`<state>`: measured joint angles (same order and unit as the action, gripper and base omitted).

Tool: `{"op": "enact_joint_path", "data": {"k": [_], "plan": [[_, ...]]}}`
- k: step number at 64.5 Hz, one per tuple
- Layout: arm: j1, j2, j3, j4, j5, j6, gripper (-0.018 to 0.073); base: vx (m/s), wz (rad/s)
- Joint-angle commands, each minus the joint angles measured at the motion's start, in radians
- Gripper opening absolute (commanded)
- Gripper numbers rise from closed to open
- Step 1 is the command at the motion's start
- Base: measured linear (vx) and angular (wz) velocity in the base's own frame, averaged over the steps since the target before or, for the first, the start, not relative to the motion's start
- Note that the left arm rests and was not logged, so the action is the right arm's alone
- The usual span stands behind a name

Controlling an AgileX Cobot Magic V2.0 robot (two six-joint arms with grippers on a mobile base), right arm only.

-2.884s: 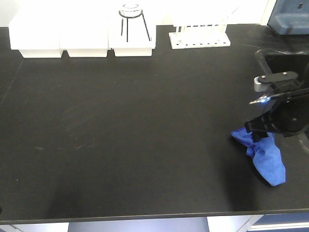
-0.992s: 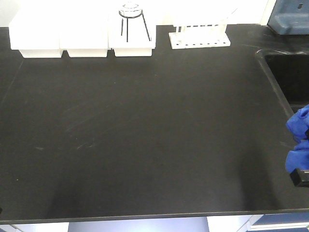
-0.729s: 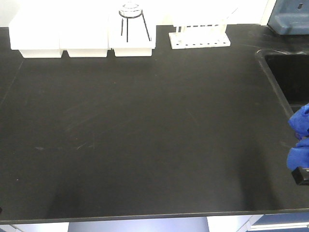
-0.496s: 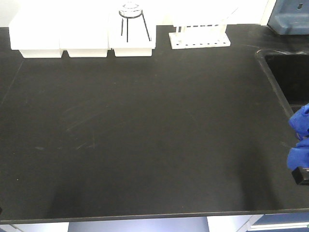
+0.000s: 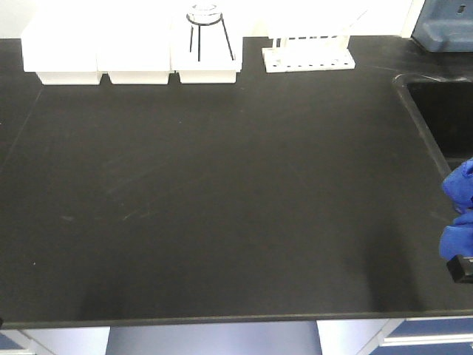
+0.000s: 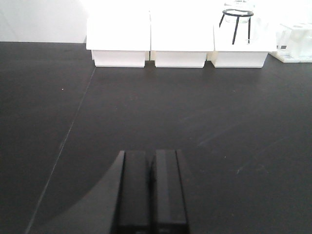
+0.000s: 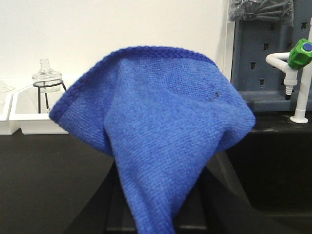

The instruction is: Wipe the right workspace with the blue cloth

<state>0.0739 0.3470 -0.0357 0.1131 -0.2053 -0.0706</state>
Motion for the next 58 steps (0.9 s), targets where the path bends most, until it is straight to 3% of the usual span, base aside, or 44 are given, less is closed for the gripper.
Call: {"op": "enact_joint_path", "data": {"k": [1, 58], "plan": [[-0.001, 0.012, -0.031, -0.004, -0.092, -0.008, 0.0002, -0.1, 0.02], [-0.001, 0.012, -0.031, -0.004, -0.092, -0.008, 0.0002, -0.23, -0.13]]}}
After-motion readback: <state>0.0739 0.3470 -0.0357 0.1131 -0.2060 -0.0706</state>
